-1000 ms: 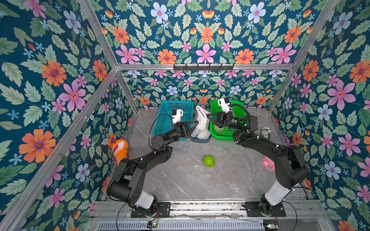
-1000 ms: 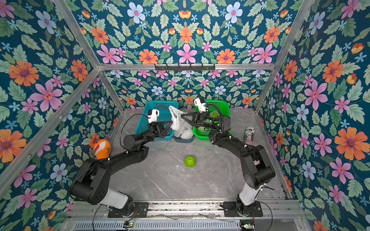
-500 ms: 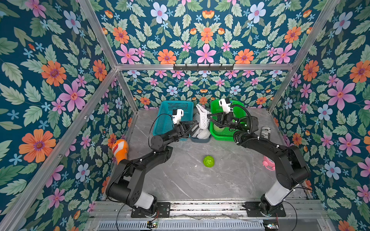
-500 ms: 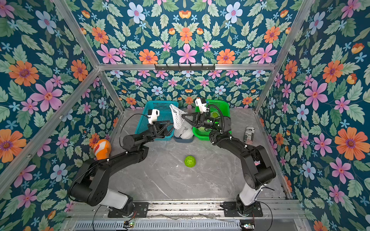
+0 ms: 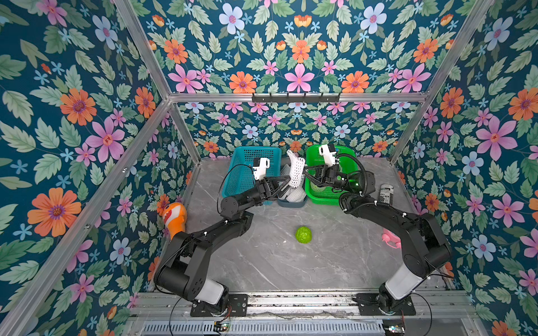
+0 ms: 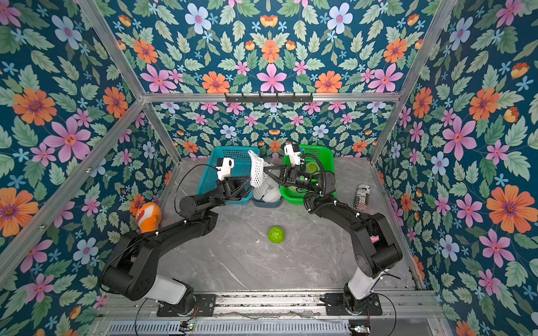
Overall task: Sleeve custard apples in foam nets
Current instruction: Open the foam net.
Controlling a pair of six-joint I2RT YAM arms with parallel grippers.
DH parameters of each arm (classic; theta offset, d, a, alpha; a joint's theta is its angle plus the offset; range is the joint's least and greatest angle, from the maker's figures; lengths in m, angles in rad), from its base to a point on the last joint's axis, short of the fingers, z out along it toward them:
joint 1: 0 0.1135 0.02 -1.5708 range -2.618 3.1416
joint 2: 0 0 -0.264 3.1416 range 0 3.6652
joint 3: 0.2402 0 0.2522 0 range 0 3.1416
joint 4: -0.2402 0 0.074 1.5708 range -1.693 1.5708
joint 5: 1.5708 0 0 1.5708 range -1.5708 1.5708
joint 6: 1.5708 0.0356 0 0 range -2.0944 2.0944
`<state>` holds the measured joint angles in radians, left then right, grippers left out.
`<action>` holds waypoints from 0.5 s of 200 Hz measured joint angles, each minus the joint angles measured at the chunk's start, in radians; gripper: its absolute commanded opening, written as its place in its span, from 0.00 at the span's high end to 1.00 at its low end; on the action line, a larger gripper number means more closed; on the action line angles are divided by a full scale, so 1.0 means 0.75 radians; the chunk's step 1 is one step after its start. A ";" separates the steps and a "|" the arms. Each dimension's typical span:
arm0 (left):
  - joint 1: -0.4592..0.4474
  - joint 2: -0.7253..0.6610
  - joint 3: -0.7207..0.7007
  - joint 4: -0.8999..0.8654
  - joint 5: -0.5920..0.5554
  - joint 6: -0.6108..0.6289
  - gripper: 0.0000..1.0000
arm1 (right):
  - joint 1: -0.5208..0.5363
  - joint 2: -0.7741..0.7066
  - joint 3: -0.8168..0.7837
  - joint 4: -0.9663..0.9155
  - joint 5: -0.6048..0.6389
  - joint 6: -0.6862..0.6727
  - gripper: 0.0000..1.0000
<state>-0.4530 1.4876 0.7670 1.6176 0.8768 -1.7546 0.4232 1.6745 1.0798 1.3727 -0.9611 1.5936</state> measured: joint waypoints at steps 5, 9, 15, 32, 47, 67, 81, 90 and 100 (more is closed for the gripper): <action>0.000 0.000 -0.004 -0.001 0.000 0.001 0.70 | -0.004 0.000 0.000 -0.002 0.001 0.000 1.00; 0.002 0.000 -0.008 -0.001 0.000 0.000 0.74 | -0.007 0.000 0.000 -0.002 0.001 0.000 1.00; 0.004 0.000 -0.014 -0.002 0.000 -0.001 0.77 | -0.011 0.000 0.000 -0.002 0.001 0.000 1.00; 0.018 0.001 -0.027 -0.002 0.000 -0.001 0.79 | -0.015 0.000 0.000 -0.002 0.004 0.000 1.00; 0.029 0.002 -0.037 -0.002 0.000 -0.002 0.86 | -0.015 0.000 -0.002 -0.002 0.003 0.000 1.00; 0.043 0.005 -0.047 -0.002 0.000 -0.002 1.00 | -0.020 0.000 -0.002 -0.002 -0.002 -0.001 1.00; 0.047 0.005 -0.046 -0.002 0.000 -0.011 1.00 | -0.025 0.000 -0.001 -0.001 -0.008 -0.001 1.00; 0.049 0.005 -0.046 -0.002 0.001 -0.014 1.00 | -0.025 0.000 0.000 -0.002 -0.013 -0.001 1.00; 0.054 0.005 -0.046 -0.002 0.005 -0.016 1.00 | -0.025 0.000 0.000 -0.002 -0.030 0.000 1.00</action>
<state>-0.4122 1.4914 0.7322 1.6161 0.8803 -1.7664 0.4046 1.6745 1.0798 1.3716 -0.9836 1.5936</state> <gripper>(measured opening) 0.069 0.051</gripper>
